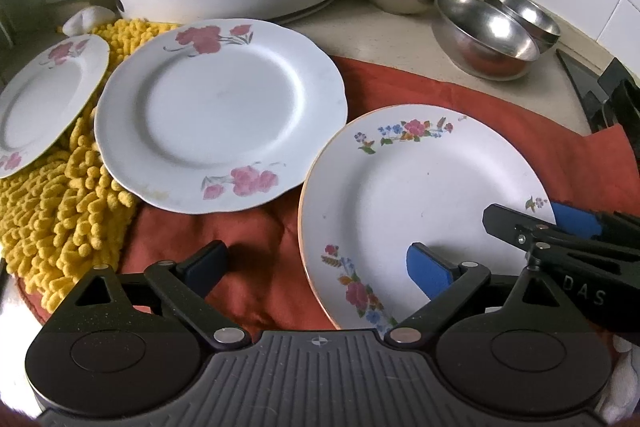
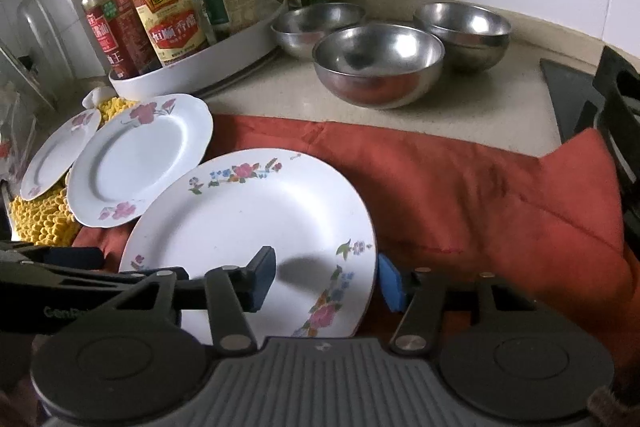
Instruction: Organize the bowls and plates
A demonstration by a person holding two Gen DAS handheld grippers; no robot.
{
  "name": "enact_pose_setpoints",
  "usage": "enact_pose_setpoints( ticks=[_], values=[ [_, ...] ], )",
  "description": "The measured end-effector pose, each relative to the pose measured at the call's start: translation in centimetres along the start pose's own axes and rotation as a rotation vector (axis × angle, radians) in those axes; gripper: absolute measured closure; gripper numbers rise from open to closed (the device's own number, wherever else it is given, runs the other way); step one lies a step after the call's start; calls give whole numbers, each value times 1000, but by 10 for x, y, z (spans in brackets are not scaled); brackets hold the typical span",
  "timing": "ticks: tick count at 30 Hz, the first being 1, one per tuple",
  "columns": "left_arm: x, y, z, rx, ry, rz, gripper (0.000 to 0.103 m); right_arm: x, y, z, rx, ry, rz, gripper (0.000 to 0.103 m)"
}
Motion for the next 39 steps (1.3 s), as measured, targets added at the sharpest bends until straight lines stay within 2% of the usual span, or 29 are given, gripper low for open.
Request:
enact_pose_setpoints(
  ticks=[6,8,15,19,25,27,29,31,36,39],
  values=[
    [-8,0,0,7,-33,28,8,-1,4,4,9,12,-15,52],
    [-15,0,-2,6,-59,47,12,-2,3,4,9,13,-17,55],
    [-27,0,-4,12,-142,63,13,-8,3,1,24,24,14,66],
    [-21,-3,-7,15,-183,77,12,-7,4,1,31,28,20,63],
    [-23,-8,-6,13,-197,95,6,-5,3,2,24,37,-2,61],
    [-29,-9,-5,15,-218,120,4,-5,2,2,25,44,-7,61],
    [-35,-10,-4,17,-206,147,2,-5,2,1,23,51,-10,61],
    [-37,-10,-3,15,-193,158,4,-5,2,1,22,56,-9,61],
    [-50,-11,-7,29,-242,161,6,-14,2,-6,43,45,23,61],
    [-50,-9,-6,22,-247,152,12,-24,2,-13,46,42,34,61]
  ],
)
Point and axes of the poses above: each gripper's, at about its wrist camera, not at the fingertips, and z roughly the way its jaws point, x to its left, y to its top, the point moved 8 cm from there along z, roughly the way its jaws point, and after that the axes turned 11 degrees about -x, right-handed, at the moved point
